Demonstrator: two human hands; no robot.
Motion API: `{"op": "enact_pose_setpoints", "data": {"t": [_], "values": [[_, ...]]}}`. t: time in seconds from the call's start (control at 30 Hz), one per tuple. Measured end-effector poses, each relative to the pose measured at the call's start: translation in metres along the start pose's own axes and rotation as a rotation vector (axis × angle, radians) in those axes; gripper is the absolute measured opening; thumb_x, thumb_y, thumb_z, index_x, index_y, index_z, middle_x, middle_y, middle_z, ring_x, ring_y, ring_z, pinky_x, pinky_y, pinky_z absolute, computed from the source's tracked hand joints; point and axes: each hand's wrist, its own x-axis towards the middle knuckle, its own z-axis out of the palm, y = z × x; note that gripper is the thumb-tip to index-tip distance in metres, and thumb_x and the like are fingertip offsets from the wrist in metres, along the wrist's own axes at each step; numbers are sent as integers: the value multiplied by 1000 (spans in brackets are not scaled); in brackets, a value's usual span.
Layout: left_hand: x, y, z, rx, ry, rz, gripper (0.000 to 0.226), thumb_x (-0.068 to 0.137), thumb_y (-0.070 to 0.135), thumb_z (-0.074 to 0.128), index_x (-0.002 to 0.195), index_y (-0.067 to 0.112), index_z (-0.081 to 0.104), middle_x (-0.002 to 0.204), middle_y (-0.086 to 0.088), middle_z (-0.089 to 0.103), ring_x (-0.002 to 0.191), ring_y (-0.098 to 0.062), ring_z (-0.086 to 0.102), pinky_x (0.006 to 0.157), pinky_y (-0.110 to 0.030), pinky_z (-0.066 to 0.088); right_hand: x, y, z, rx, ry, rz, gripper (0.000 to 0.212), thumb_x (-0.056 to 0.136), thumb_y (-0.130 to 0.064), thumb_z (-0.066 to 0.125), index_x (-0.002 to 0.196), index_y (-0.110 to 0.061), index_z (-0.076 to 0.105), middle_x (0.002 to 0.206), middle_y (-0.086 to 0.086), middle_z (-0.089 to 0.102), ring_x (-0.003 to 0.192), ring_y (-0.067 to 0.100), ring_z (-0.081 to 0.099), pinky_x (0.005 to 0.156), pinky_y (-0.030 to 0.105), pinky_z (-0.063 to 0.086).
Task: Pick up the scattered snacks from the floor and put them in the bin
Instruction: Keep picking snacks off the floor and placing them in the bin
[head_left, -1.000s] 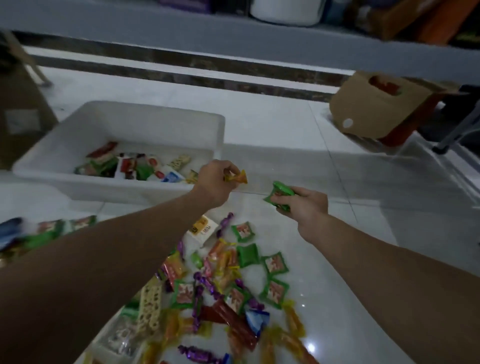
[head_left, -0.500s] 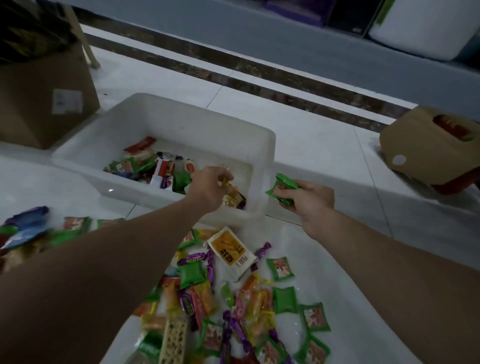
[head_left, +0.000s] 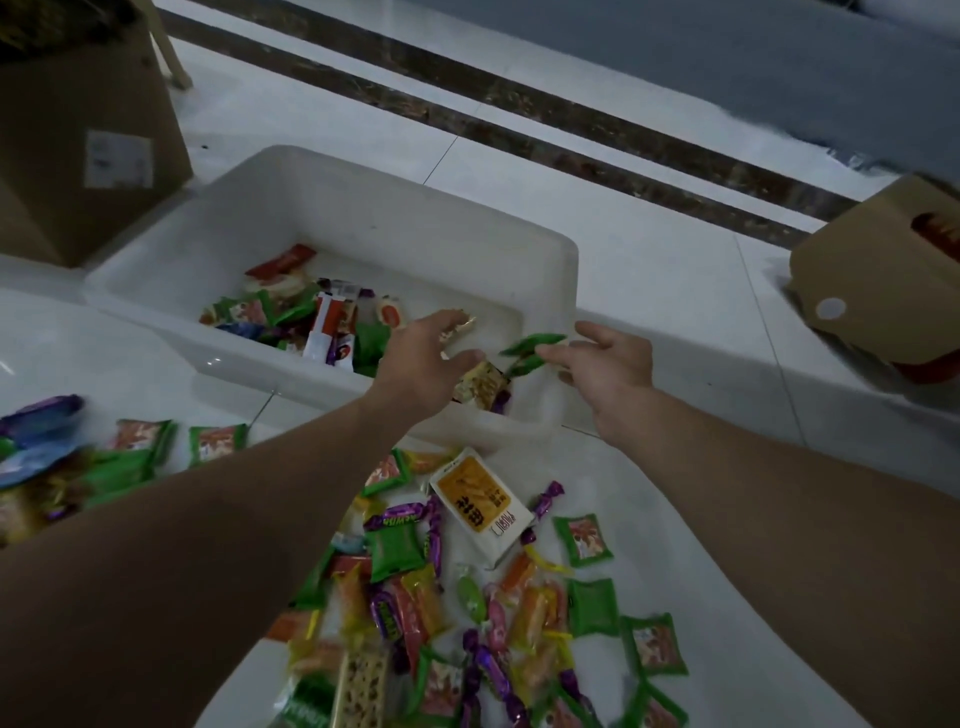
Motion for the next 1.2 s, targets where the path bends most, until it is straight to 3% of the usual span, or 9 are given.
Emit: {"op": "enact_pose_setpoints", "data": {"t": [0.17, 0.27, 0.37, 0.5, 0.63, 0.77, 0.9, 1.2], "values": [[-11, 8, -1, 9, 5, -6, 51, 87, 36, 67, 133, 20, 53, 133, -1, 56, 117, -17, 55, 95, -27, 44, -14, 9, -23, -87, -13, -41, 63, 72, -27, 83, 130, -18, 59, 121, 1, 62, 109, 15, 59, 101, 36, 48], [-22, 18, 1, 21, -4, 5, 52, 86, 41, 66, 133, 22, 54, 134, 1, 56, 118, -16, 54, 96, -28, 44, -26, 19, -46, -160, -54, -79, 59, 76, -31, 80, 130, -20, 58, 120, -2, 61, 107, 12, 57, 93, 25, 45], [-37, 36, 7, 41, 6, 40, 49, 87, 42, 64, 132, 23, 55, 131, 2, 58, 115, -15, 55, 91, -25, 42, -38, 28, -71, -196, -81, -103, 61, 75, -32, 80, 130, -19, 57, 120, 0, 61, 106, 13, 57, 88, 24, 44], [-59, 63, 19, 78, -4, 86, 47, 86, 39, 67, 129, 24, 57, 129, 1, 60, 111, -13, 56, 94, -28, 43, -54, 38, -102, -262, -125, -136, 66, 75, -34, 80, 134, -21, 53, 129, 1, 57, 115, 15, 55, 99, 30, 45], [-92, 88, 44, 112, -34, 114, 43, 87, 36, 66, 127, 23, 59, 123, 1, 61, 105, -12, 56, 88, -23, 42, -74, 56, -138, -365, -225, -176, 76, 76, -40, 77, 142, -23, 43, 142, 1, 47, 128, 17, 46, 106, 32, 40], [-130, 95, 82, 171, -102, 90, 48, 87, 39, 65, 132, 25, 54, 134, -1, 56, 120, -16, 52, 100, -27, 41, -87, 82, -170, -478, -278, -198, 80, 76, -47, 76, 144, -25, 39, 146, 0, 43, 131, 17, 43, 106, 31, 38], [-166, 92, 117, 286, -212, 112, 51, 89, 41, 62, 135, 24, 50, 136, -1, 54, 118, -17, 53, 92, -19, 36, -97, 115, -195, -555, -310, -177, 81, 77, -46, 76, 145, -25, 37, 147, 2, 43, 131, 18, 43, 103, 29, 38], [-225, 74, 172, 466, -309, 38, 56, 87, 43, 64, 138, 26, 47, 141, -3, 50, 125, -23, 50, 99, -29, 37, -122, 183, -231, -577, -349, -71, 82, 78, -43, 76, 146, -23, 36, 148, 5, 41, 133, 23, 42, 105, 34, 40]]}}
